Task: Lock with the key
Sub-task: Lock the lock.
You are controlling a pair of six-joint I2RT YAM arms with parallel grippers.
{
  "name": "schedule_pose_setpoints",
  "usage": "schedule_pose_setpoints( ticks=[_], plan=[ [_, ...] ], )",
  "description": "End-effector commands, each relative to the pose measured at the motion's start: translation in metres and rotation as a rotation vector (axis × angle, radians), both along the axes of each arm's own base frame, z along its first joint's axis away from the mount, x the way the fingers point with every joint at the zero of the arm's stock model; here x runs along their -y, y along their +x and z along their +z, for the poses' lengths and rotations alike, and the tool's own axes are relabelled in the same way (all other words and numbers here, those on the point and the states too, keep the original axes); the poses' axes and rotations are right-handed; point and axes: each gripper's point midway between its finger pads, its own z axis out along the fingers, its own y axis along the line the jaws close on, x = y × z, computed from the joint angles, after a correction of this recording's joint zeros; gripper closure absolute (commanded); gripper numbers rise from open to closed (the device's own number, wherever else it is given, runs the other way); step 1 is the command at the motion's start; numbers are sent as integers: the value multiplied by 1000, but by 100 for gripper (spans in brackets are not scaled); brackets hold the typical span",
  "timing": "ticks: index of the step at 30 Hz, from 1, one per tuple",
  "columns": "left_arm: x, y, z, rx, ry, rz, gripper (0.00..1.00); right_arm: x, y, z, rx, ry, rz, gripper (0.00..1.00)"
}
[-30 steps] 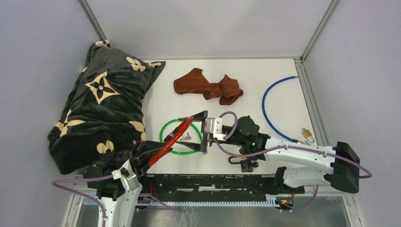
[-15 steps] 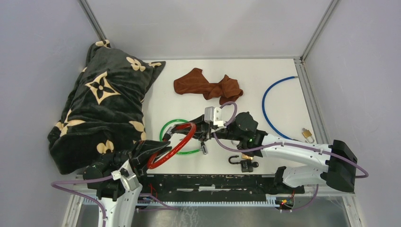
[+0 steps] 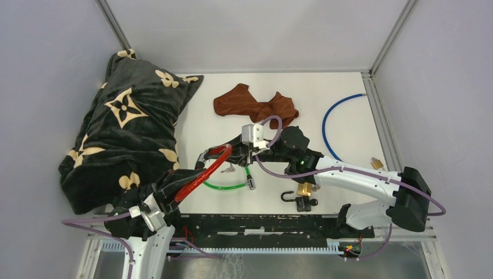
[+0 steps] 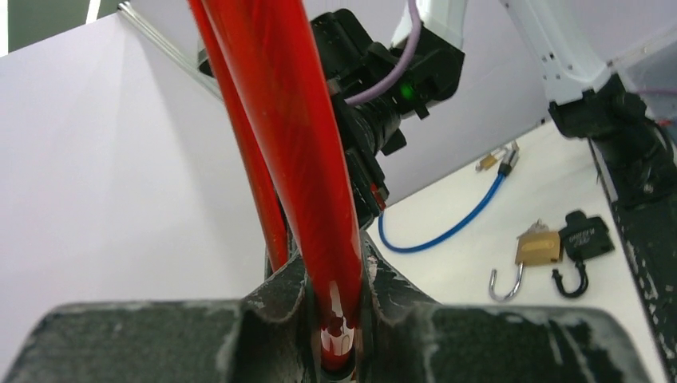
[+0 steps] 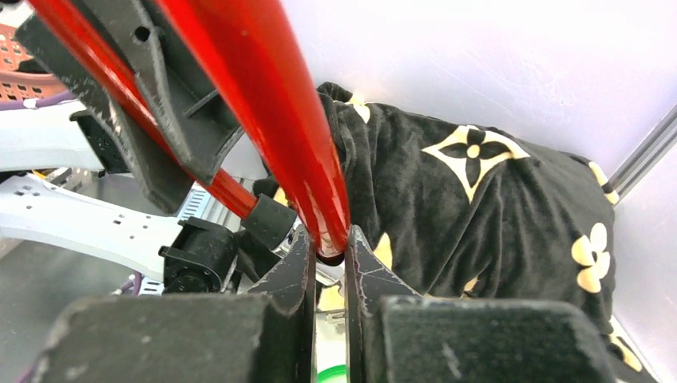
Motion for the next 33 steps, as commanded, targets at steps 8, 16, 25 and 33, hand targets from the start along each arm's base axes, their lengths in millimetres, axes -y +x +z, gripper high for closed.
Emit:
schedule_pose_setpoints(
  ticks=[8,16,25,33],
  plan=[
    [-20,21,48,-361,-439,-38,98,12,-50,-34,83,-128,212,98],
    [-7,0,27,-294,-263,-75,99,24,-48,-30,178,-119,174,52],
    [-6,-4,28,-268,-246,-75,98,5,-39,-33,160,-143,176,2],
    [-3,-9,24,-249,-203,-86,98,-12,-40,-34,136,-138,227,9]
  ],
)
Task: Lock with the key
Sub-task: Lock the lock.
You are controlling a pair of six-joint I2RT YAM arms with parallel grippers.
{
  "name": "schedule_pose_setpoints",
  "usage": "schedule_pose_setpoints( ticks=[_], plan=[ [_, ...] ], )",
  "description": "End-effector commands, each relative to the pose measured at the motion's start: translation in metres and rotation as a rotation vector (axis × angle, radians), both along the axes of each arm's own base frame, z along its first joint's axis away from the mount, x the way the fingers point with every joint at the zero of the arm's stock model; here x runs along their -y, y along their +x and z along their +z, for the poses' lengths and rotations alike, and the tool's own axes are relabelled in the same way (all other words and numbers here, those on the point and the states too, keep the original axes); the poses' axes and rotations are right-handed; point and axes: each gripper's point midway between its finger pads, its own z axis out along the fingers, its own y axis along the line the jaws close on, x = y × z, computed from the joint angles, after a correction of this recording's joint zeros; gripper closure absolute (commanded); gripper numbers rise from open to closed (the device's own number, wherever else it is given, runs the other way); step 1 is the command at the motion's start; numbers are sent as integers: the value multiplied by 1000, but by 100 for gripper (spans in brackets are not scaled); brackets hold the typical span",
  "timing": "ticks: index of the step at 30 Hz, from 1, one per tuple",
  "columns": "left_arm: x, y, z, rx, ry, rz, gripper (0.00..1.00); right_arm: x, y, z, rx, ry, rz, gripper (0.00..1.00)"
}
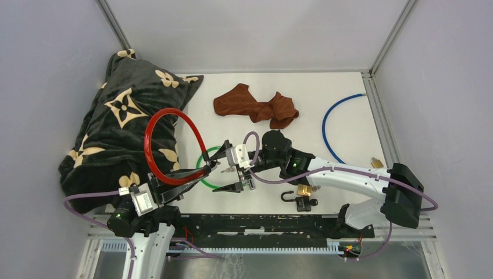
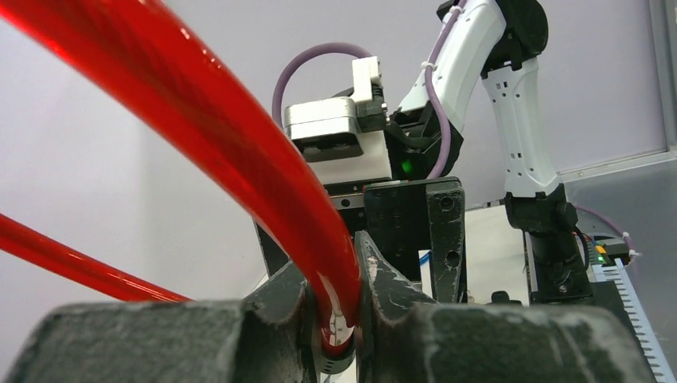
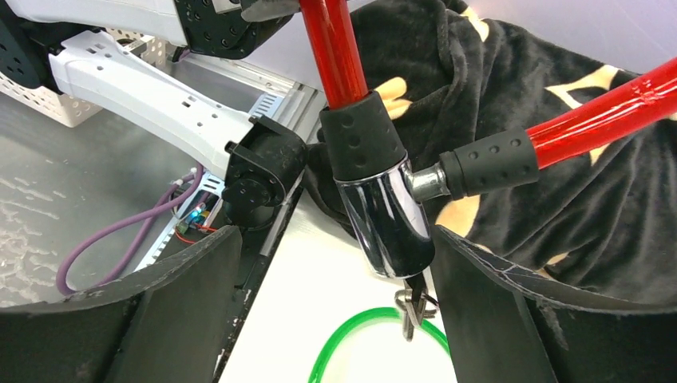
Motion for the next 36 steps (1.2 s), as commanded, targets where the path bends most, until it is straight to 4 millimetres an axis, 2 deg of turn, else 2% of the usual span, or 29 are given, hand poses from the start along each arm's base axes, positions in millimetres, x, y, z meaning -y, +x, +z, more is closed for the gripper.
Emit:
schedule_pose_setpoints(
  ticks=[1,6,11,16,22,26,31,36],
  plan=[
    [-1,-10,9,82,9,7,98,-4,-6,39,31,97,45,9],
    [1,-8,3,85,38,0,98,-2,3,33,41,80,-16,9],
    [6,-12,-11,193,177,-13,98,8,7,26,43,75,-48,2],
    [8,-11,-28,301,332,-11,98,12,-5,26,50,81,24,2],
    [9,-14,-28,348,363,-19,98,-4,-13,13,-37,24,121,19],
    [9,-15,-29,339,362,-22,98,-9,-17,20,-67,45,157,34],
    [9,-17,-31,332,364,-26,98,-8,-21,30,-56,91,180,33],
    [8,-18,-26,349,364,-21,98,-14,-10,19,-60,60,131,18]
  ],
)
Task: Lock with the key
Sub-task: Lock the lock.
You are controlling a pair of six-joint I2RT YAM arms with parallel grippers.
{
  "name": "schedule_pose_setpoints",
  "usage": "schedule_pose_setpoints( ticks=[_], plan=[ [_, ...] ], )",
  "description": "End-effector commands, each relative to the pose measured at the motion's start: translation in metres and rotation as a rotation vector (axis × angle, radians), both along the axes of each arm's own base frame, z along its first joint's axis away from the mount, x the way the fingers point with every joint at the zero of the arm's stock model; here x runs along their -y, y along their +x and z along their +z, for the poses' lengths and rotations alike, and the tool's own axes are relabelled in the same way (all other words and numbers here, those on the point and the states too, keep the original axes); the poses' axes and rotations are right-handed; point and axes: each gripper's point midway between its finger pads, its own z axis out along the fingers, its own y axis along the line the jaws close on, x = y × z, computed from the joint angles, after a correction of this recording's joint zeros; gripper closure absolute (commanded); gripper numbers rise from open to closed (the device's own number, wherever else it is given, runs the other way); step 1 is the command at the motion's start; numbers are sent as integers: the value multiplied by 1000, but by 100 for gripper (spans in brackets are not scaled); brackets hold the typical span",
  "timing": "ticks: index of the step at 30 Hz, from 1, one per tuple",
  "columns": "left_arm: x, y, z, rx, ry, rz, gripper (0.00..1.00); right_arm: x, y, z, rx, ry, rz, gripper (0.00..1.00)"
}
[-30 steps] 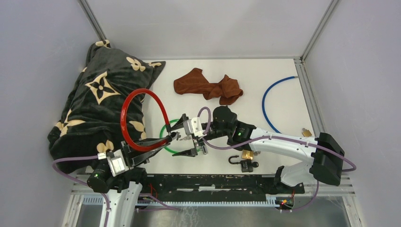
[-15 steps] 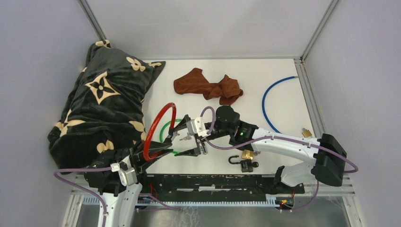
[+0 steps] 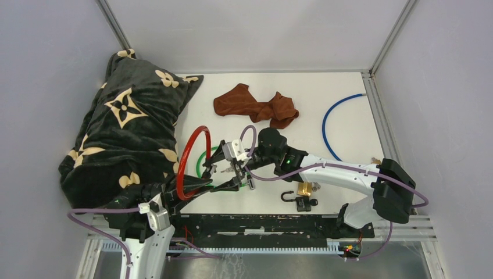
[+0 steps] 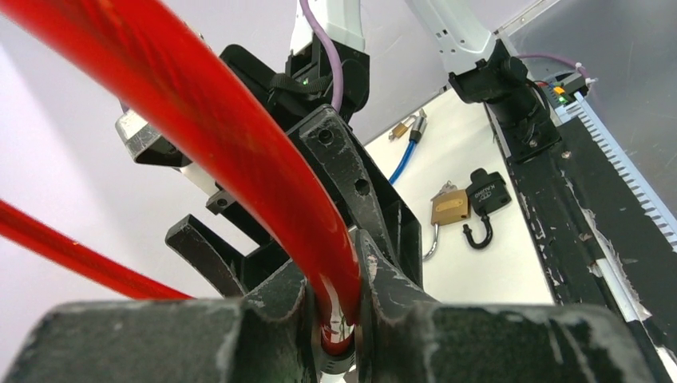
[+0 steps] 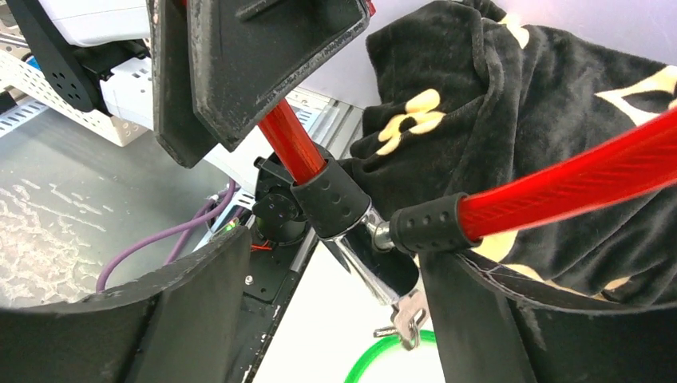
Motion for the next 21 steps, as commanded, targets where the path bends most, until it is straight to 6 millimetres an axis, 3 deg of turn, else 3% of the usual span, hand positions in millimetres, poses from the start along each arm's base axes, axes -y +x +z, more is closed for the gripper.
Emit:
schedule_pose_setpoints(
  ticks=[1,6,11,17,21],
  plan=[
    [-2,-4,21,134,-18,29,98,-4,-4,22,44,68,26,16],
    [0,-14,16,146,50,-41,98,11,10,14,75,67,17,7],
    [0,-19,8,120,99,-95,98,18,4,16,111,62,65,5],
    [1,-16,7,146,97,-93,98,16,-8,18,64,66,129,11],
    [1,-16,6,146,97,-93,98,10,-17,23,59,78,166,24]
  ],
)
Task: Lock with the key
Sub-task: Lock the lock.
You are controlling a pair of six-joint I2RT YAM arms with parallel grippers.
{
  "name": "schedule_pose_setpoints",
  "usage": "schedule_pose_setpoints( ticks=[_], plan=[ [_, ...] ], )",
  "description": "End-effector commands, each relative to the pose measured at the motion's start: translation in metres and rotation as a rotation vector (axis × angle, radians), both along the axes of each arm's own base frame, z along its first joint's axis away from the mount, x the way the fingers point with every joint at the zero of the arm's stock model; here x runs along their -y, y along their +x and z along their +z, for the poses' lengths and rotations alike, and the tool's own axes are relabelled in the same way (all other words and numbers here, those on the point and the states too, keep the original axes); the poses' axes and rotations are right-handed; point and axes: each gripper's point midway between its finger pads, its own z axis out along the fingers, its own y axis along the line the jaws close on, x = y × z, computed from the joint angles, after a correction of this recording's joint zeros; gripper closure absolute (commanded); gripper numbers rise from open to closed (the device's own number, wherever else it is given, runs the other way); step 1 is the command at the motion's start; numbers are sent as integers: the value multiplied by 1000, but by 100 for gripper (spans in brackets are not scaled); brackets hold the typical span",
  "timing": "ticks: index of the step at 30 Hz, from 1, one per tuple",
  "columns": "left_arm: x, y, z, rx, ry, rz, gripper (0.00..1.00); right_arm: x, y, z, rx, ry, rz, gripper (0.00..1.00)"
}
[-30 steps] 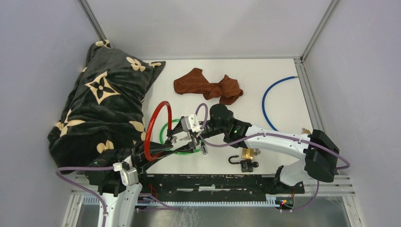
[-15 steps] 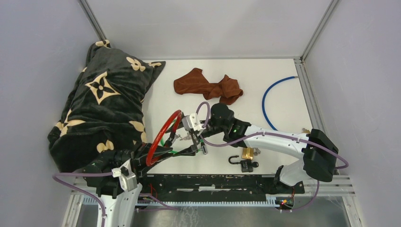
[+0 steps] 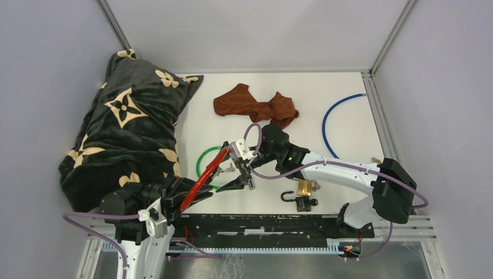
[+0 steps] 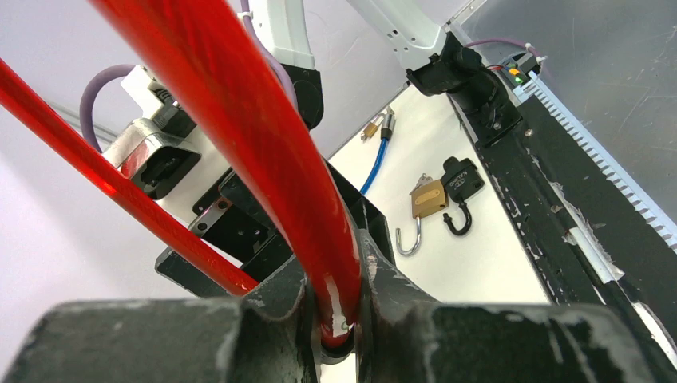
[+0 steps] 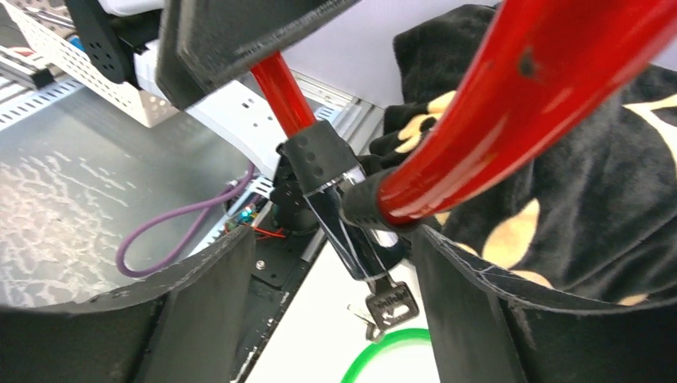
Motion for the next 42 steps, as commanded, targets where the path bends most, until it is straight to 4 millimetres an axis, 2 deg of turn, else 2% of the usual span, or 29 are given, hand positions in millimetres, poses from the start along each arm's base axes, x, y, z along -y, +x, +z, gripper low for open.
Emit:
schedule_pose_setpoints(
  ticks=[1,5,9,13,16,19,21,28,37,42],
  plan=[
    [0,0,9,71,-2,-1,98,-4,-19,29,30,82,92,28],
    [0,0,7,60,-1,0,98,-6,-21,33,33,91,102,42],
    [0,2,4,42,-2,4,98,-4,-25,38,17,101,123,68],
    [-1,14,5,-19,-36,66,98,0,-22,42,27,119,79,100],
    [-4,34,13,-131,-114,181,97,4,-10,53,32,167,-35,100],
    [-15,67,34,-423,-354,344,80,13,4,67,19,246,-165,100],
    [-22,84,37,-580,-479,402,72,19,12,76,6,297,-236,100],
    [-21,76,28,-661,-563,318,59,27,24,86,-15,327,-329,100],
    [-18,73,35,-714,-593,256,39,19,20,90,-11,325,-288,100],
    [-16,80,27,-785,-589,245,36,14,16,95,1,322,-275,100]
  ],
)
